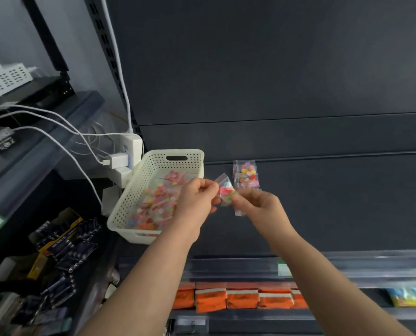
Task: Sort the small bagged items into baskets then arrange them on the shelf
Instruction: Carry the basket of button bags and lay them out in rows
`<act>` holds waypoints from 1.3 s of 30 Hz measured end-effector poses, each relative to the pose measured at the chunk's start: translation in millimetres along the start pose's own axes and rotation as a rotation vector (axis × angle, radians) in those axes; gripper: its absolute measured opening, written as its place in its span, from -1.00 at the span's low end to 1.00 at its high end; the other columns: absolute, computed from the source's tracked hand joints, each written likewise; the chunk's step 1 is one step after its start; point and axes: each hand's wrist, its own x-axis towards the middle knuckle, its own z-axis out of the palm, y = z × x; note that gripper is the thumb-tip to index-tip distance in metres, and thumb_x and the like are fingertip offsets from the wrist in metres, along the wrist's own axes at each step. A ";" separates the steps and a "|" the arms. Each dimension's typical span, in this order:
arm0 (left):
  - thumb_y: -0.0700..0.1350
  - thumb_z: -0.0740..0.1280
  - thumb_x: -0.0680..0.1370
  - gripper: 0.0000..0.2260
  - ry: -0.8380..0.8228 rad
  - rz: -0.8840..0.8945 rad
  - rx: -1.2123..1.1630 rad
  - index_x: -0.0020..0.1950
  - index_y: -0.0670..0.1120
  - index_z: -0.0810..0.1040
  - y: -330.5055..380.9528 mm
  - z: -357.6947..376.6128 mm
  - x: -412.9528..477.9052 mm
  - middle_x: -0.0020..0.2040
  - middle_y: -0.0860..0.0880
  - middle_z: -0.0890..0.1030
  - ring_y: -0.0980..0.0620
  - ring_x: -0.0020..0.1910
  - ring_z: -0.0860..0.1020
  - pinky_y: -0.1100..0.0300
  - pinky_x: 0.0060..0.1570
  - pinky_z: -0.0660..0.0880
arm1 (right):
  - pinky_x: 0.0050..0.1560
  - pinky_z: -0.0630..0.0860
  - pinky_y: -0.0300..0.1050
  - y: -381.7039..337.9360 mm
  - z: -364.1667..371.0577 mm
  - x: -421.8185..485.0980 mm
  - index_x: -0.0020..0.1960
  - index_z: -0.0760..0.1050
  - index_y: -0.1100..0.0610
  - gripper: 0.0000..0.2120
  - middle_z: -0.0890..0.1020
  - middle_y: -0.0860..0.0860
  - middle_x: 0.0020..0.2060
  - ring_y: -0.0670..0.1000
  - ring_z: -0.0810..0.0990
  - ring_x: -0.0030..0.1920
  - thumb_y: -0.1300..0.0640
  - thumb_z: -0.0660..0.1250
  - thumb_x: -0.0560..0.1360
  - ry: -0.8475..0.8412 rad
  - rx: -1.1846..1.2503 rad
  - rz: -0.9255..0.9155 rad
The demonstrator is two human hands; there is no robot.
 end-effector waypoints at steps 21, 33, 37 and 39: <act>-0.06 0.35 0.58 -0.94 0.099 -0.122 0.472 -0.02 -0.03 0.57 -60.4 63.9 -23.7 -0.09 0.03 0.64 0.03 -0.09 0.63 0.00 0.01 0.61 | -0.20 0.42 -0.39 47.8 -58.5 -0.7 0.26 0.48 0.04 -0.46 0.68 -0.16 -0.24 -0.25 0.62 -0.16 0.09 0.56 0.32 0.018 -0.211 0.158; 0.09 0.35 0.57 -0.78 0.058 0.022 0.865 0.03 -0.04 0.49 -58.8 68.5 -0.7 -0.11 0.04 0.61 0.09 -0.24 0.53 0.26 -0.46 0.29 | -0.14 0.46 -0.31 63.0 -44.0 12.4 0.29 0.44 0.08 -0.44 0.58 -0.13 -0.20 -0.23 0.54 -0.22 0.06 0.54 0.36 0.265 -0.415 0.121; 0.06 0.35 0.58 -0.78 0.003 0.116 0.888 0.06 -0.03 0.41 -43.5 60.7 -9.2 -0.10 0.04 0.58 0.10 -0.24 0.53 0.29 -0.43 0.32 | -0.14 0.49 -0.27 55.0 -44.2 10.7 0.17 0.54 0.05 -0.68 0.60 -0.12 -0.11 -0.17 0.55 -0.18 0.05 0.46 0.44 0.281 -0.582 0.026; 0.01 0.32 0.60 -0.86 -0.008 0.231 0.948 0.06 -0.03 0.46 -31.3 49.7 -16.1 -0.07 0.05 0.60 0.10 -0.21 0.50 0.28 -0.39 0.32 | -0.15 0.51 -0.21 43.9 -39.8 9.2 0.14 0.57 -0.01 -0.77 0.62 -0.10 -0.04 -0.10 0.57 -0.12 0.05 0.39 0.49 0.269 -0.740 -0.039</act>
